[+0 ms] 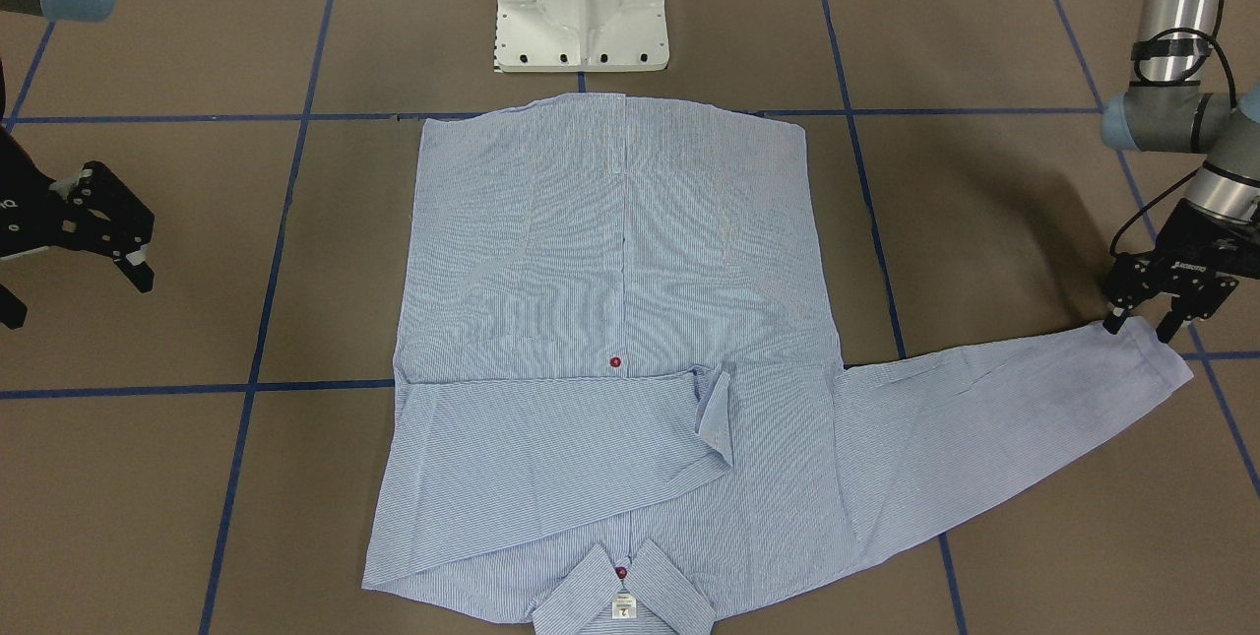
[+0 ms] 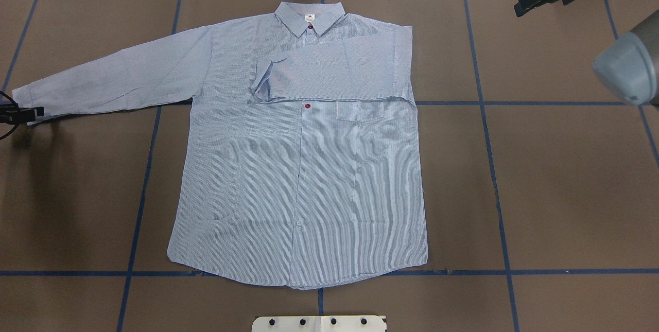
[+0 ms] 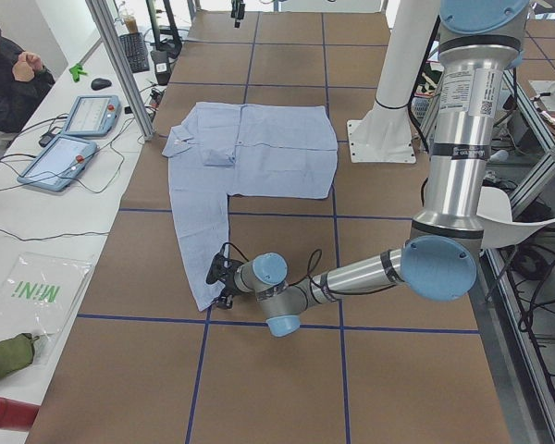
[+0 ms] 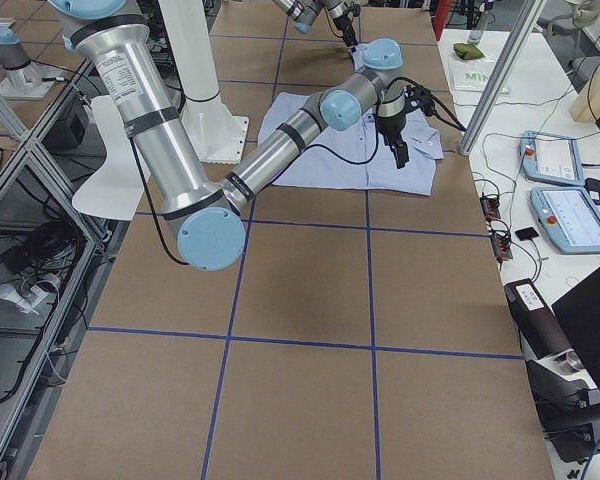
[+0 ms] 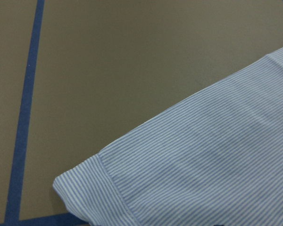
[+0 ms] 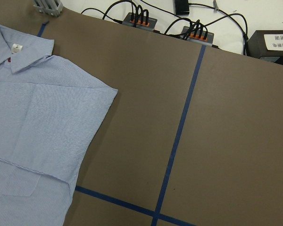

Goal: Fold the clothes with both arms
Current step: 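Lower the left gripper to the cuff of the other sleeve and grasp, then carry the grasped sleeve across the shirt toward the collar with the left gripper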

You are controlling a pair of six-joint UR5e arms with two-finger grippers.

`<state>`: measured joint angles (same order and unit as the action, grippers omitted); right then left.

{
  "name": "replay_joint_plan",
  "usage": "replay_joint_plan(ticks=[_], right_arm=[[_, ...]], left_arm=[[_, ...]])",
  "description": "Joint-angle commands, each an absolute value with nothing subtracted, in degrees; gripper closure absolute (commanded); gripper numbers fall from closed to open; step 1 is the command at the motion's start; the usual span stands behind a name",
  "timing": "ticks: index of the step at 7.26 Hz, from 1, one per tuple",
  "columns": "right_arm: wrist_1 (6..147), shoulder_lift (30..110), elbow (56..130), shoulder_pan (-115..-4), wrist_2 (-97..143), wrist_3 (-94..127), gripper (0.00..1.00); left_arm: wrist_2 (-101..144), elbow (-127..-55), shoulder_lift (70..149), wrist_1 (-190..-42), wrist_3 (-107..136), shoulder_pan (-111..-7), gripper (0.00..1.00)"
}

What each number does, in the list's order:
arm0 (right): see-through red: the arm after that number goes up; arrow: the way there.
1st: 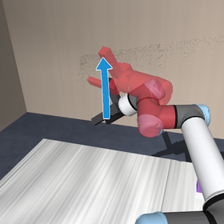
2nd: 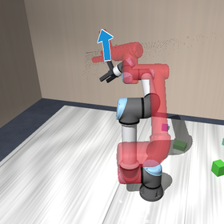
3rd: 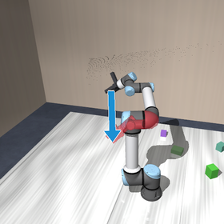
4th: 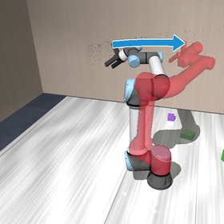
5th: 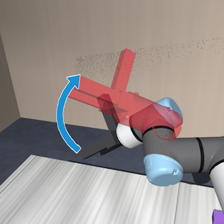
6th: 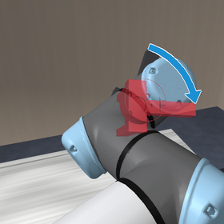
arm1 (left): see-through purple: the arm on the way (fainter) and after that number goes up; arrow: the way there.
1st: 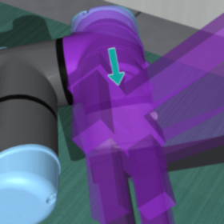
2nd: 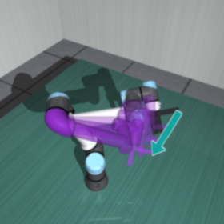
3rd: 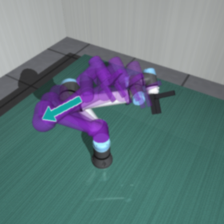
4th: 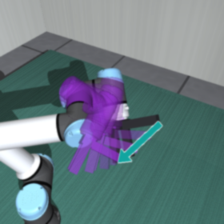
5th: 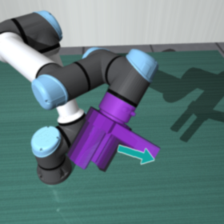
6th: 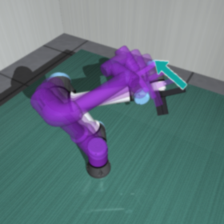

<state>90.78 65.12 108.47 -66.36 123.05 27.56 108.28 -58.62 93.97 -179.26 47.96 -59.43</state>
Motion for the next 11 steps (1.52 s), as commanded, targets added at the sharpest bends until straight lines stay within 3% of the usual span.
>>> replay_joint_plan(ticks=[1,3,5,8,11], right_arm=[[90.79,65.13,108.81,-66.36,123.05,27.86,0.00],[90.79,65.04,108.81,-66.36,123.05,27.86,0.00],[90.79,64.95,108.98,-66.36,122.96,27.95,0.00],[90.79,65.04,108.98,-66.36,122.96,27.95,0.00],[90.79,65.13,109.07,-66.27,122.96,27.95,0.00]], left_arm=[[108.37,-58.71,93.69,-179.30,47.81,-59.41,0.64],[108.37,-58.97,93.52,-179.74,47.46,-59.41,1.00],[108.81,-60.37,93.52,-180.09,47.29,-59.41,1.00],[118.12,-68.27,94.39,-175.36,47.29,-60.11,1.00],[119.97,-83.18,102.35,-149.79,47.29,-60.29,1.00]])
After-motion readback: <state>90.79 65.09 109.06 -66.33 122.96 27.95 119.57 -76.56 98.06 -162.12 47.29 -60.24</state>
